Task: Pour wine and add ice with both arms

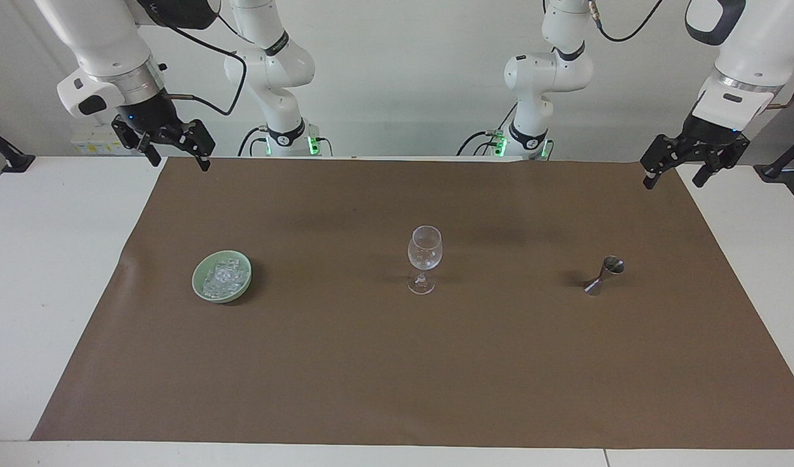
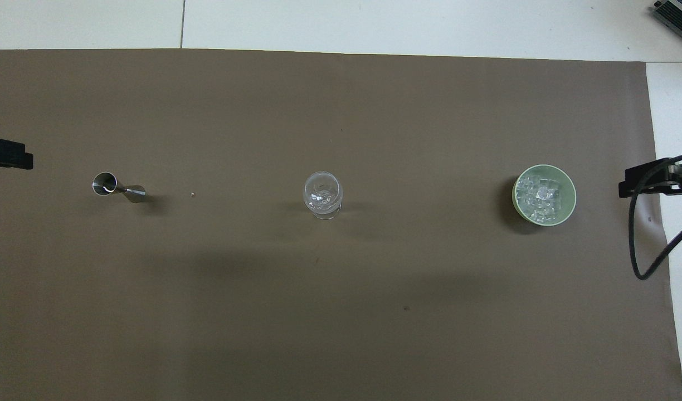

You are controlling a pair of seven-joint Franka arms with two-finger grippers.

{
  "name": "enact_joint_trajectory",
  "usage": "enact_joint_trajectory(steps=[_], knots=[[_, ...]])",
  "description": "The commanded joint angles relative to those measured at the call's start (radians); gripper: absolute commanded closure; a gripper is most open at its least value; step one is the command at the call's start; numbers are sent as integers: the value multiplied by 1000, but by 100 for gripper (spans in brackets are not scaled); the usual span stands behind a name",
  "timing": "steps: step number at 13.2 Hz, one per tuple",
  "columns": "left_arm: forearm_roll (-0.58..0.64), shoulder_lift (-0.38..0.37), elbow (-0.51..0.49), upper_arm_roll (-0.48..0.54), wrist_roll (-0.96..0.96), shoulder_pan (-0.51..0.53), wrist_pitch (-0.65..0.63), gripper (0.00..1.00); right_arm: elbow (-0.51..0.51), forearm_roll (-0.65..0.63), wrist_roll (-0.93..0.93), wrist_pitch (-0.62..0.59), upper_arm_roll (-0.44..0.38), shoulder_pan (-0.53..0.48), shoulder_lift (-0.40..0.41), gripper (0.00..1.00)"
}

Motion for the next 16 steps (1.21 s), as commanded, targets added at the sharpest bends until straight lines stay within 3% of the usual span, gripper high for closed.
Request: enact_joint_trajectory(steps=[1, 6, 9, 16], knots=[[-21, 97, 119, 2, 1, 16, -60, 0, -18, 15, 11, -5, 3, -2, -18, 0], [-120, 237, 243, 1, -4, 104, -132, 0, -18, 15, 12, -5, 3, -2, -18, 0], [-197, 292, 254, 5, -25, 156, -158, 0, -18, 13, 12, -5, 4, -2, -18, 0], [-367, 381, 262, -4, -332, 263, -201, 0, -18, 13, 11, -5, 3, -2, -18, 0]])
